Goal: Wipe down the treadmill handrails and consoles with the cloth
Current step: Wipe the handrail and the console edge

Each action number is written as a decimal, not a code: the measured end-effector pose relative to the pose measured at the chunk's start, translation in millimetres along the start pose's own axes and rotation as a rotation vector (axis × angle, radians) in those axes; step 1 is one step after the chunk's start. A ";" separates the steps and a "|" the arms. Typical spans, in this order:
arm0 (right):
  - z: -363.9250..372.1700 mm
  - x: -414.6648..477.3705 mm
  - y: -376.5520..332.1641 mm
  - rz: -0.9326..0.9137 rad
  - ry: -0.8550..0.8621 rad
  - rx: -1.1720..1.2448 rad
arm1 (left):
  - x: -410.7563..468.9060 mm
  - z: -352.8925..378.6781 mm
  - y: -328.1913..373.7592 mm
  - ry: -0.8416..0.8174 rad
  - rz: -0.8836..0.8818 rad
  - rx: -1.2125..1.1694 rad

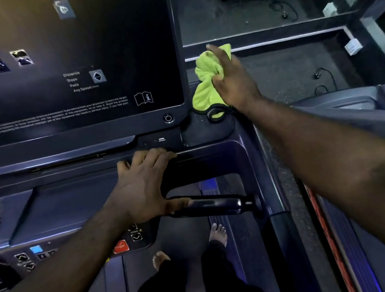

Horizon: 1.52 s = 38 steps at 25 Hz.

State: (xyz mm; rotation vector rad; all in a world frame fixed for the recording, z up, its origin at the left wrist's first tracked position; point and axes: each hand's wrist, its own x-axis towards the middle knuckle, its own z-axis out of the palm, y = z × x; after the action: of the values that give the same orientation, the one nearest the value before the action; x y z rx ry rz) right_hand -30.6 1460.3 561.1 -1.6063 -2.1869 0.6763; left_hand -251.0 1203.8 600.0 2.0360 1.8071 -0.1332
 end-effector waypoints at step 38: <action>-5.4 -214.3 3.8 0.092 0.085 -0.262 | 2.0 6.8 1.6 0.043 0.021 0.009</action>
State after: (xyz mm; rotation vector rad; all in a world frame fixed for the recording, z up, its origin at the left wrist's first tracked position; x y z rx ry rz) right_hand 39.7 1257.8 564.5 -1.8374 -2.2240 0.3476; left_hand -247.8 1203.1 593.6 2.0779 1.8135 -0.0923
